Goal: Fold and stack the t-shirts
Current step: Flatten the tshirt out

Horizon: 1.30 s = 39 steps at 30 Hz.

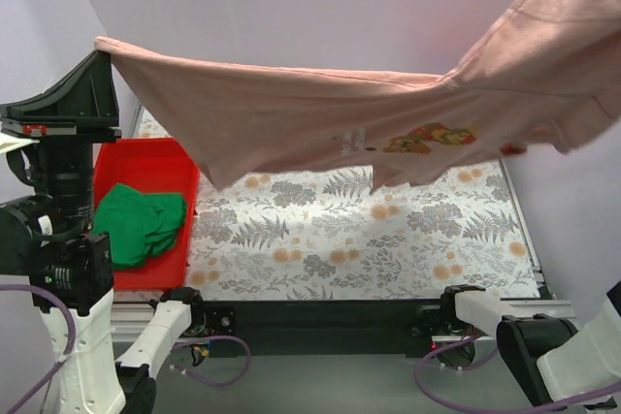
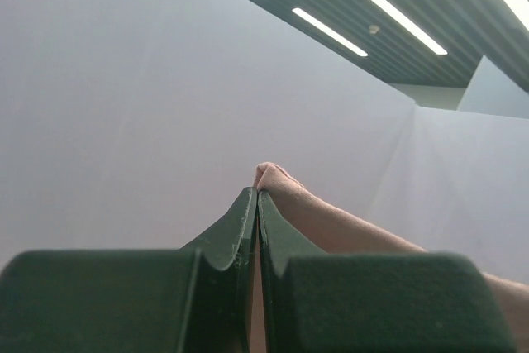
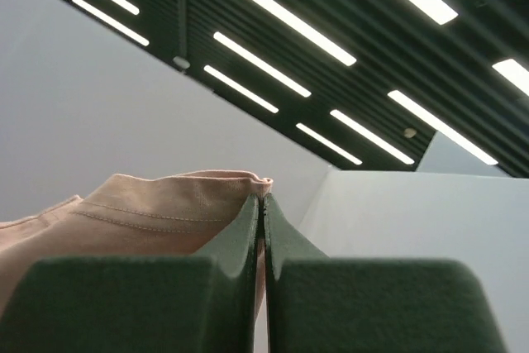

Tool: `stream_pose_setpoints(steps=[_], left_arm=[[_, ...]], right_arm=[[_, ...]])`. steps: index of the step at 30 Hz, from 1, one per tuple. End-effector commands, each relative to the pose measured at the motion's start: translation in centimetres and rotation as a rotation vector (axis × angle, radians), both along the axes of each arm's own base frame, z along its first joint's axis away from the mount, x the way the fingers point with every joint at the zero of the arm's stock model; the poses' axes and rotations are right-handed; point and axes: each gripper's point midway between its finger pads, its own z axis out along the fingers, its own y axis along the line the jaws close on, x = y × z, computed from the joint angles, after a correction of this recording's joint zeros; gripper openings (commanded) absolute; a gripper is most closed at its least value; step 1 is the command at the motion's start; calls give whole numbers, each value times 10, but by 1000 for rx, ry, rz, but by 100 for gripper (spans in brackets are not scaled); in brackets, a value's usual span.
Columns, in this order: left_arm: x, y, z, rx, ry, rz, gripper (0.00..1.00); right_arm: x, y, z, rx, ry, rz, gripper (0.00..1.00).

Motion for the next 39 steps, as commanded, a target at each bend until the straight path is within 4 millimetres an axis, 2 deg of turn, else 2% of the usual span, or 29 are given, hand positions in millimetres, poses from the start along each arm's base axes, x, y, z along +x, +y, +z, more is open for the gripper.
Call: stream_pose_setpoints(steps=[1,2,6,7,9,10,12,13,15,16,17,18,19,20,21,24,25,26,27,28,29,30,31,32,33,34,36,38,39], left_arm=[[6,-10,-4,3,30,-62,0],[5,-10,-5,4,33,-65,0],[14,-11,-24,-2,81,-70,0],[25,-12,-40,-1,122,-68,0],[33,-12,-59,-1,163,-67,0],[49,-13,-84,-1,222,-68,0],[63,-14,-114,-10,285,-74,0],[83,-16,-151,-9,369,-75,0],[98,-17,-184,-17,425,-78,0],[108,-17,-206,-21,470,-78,0],[123,-17,-247,-26,554,-73,0],[136,-18,-272,-29,606,-73,0],[145,-18,-287,-39,625,-69,0],[155,-18,-323,-44,699,-64,0],[171,-18,-347,-54,747,-56,0],[199,-14,-397,-69,843,-21,0],[208,-13,-410,-69,873,-10,0],[225,-14,-448,-61,973,-1,0],[238,-14,-449,-61,977,3,0],[248,-14,-466,-58,1022,5,0],[260,-8,-497,-56,1101,42,0],[268,-6,-508,-51,1133,58,0],[280,-2,-506,-50,1130,72,0],[288,1,-520,-48,1161,79,0],[293,4,-519,-39,1159,91,0],[303,8,-510,-37,1137,100,0],[312,15,-510,-27,1140,115,0],[323,19,-498,-7,1113,123,0],[326,22,-499,-2,1119,130,0]], right_arm=[[-11,-18,16,43,-87,-98,1],[-13,-19,15,44,-86,-101,1],[24,-12,-9,21,27,-76,1],[46,-8,-22,13,86,-65,1],[75,2,-44,-8,178,-20,1],[102,10,-65,-28,260,7,1],[131,19,-90,-34,352,51,1],[161,27,-120,-54,444,78,1],[188,34,-152,-49,541,118,1],[203,41,-171,-64,592,148,1],[226,45,-206,-68,680,162,1],[240,47,-220,-57,710,175,1],[255,53,-242,-69,757,198,1],[275,57,-284,-73,848,213,1],[293,63,-303,-74,873,239,1],[331,73,-371,-83,989,289,1],[353,79,-405,-80,1065,316,1],[365,83,-423,-83,1100,330,1],[387,85,-454,-75,1162,333,1],[401,84,-464,-70,1170,325,1],[413,83,-474,-75,1184,316,1],[426,83,-473,-76,1174,305,1],[445,80,-501,-70,1223,280,1],[453,80,-509,-67,1235,274,1],[461,79,-515,-66,1243,268,1],[472,77,-519,-63,1243,258,1],[481,77,-525,-54,1249,254,1],[488,78,-515,-46,1225,255,1],[491,78,-518,-30,1233,258,1]])
